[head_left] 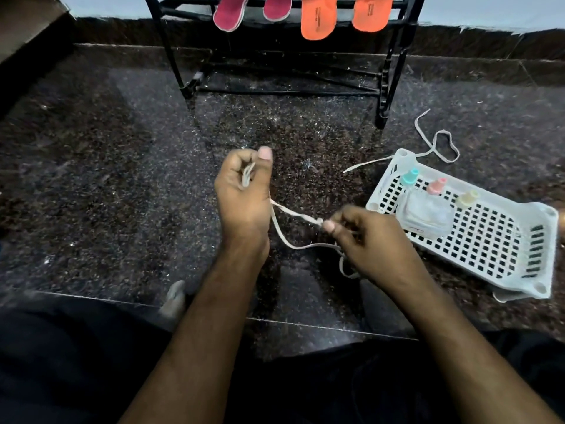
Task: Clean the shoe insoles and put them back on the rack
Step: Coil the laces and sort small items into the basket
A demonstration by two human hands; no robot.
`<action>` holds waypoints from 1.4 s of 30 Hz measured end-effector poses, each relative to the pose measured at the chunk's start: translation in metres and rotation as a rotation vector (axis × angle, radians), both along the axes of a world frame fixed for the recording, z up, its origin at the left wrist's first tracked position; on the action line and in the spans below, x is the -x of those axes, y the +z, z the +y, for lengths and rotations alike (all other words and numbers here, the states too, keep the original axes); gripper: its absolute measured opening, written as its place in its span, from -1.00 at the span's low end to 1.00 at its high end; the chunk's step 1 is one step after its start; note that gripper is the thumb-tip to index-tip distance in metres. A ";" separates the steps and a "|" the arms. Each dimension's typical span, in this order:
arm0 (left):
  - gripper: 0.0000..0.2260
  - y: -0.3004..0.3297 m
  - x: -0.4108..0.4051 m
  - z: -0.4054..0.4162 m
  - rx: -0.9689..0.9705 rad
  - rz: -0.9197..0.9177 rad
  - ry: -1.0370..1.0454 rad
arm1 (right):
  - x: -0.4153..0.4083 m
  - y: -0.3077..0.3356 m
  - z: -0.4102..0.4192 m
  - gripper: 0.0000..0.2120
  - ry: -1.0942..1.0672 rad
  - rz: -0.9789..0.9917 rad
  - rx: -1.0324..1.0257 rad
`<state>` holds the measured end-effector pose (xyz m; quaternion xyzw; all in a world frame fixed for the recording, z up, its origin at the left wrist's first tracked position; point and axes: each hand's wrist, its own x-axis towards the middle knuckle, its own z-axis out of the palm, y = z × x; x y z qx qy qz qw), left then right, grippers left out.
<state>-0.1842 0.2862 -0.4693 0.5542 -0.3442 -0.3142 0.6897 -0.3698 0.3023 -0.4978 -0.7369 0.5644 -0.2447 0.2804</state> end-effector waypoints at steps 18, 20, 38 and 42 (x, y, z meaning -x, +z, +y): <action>-0.73 -0.012 0.014 0.022 -0.424 -0.604 -0.132 | 0.001 0.013 0.007 -0.92 -0.088 -0.219 0.161; -0.61 -0.004 0.019 0.020 -0.397 -0.268 -0.420 | 0.000 0.013 0.007 -0.90 -0.102 -0.223 0.193; -0.77 -0.003 0.015 0.015 -0.316 -0.053 -0.229 | 0.001 0.009 0.000 -0.82 -0.122 -0.197 -0.002; -0.66 -0.011 0.023 0.017 -0.378 -0.173 -0.245 | 0.001 0.008 0.001 -0.88 -0.079 -0.215 0.059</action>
